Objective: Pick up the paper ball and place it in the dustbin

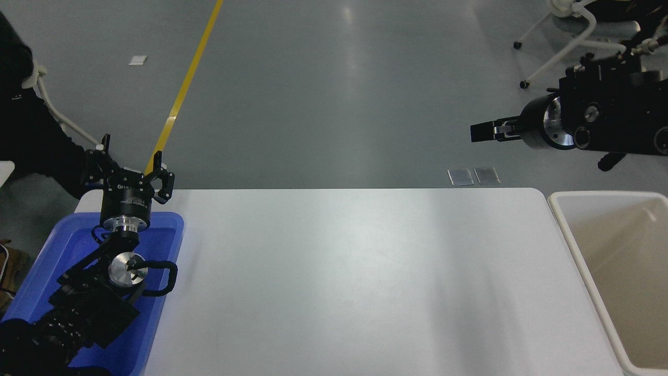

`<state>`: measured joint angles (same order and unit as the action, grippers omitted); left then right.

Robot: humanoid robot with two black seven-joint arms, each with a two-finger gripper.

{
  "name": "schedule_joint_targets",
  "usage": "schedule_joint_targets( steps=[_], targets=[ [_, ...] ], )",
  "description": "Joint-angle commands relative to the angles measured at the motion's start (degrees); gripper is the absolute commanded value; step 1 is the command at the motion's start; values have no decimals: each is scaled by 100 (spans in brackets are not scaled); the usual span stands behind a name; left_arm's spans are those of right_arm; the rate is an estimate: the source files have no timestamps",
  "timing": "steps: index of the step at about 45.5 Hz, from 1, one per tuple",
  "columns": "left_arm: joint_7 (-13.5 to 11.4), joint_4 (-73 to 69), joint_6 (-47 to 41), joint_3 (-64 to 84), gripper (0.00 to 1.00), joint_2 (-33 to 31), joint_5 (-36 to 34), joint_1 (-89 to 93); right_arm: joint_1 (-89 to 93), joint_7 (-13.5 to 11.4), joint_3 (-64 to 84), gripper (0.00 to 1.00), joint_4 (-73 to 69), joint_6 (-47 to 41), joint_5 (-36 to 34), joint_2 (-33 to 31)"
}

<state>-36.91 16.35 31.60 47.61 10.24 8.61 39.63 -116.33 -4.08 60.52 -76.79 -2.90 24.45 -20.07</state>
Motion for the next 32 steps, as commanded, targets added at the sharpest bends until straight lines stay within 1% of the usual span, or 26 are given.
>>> schedule_joint_targets(
  steps=[1,8,12,23,32],
  targets=[
    [0,0,-5,2,99,-4,9,1,242,12,-584,100,-135,263,-1091,355],
    [0,0,-5,-6,99,4,9,1,1155,12,-1182,100,304,1212,-1654,381],
    [0,0,-5,-7,99,-4,0,1,2051,12,-1876,100,1033,1687,-1839,364],
    [0,0,-5,2,99,-4,9,1,4231,12,-5047,100,2905,1697,-1936,408],
    [0,0,-5,-7,99,-4,9,1,5375,-14,-7711,100,3126,1653,-1936,540]
  ],
)
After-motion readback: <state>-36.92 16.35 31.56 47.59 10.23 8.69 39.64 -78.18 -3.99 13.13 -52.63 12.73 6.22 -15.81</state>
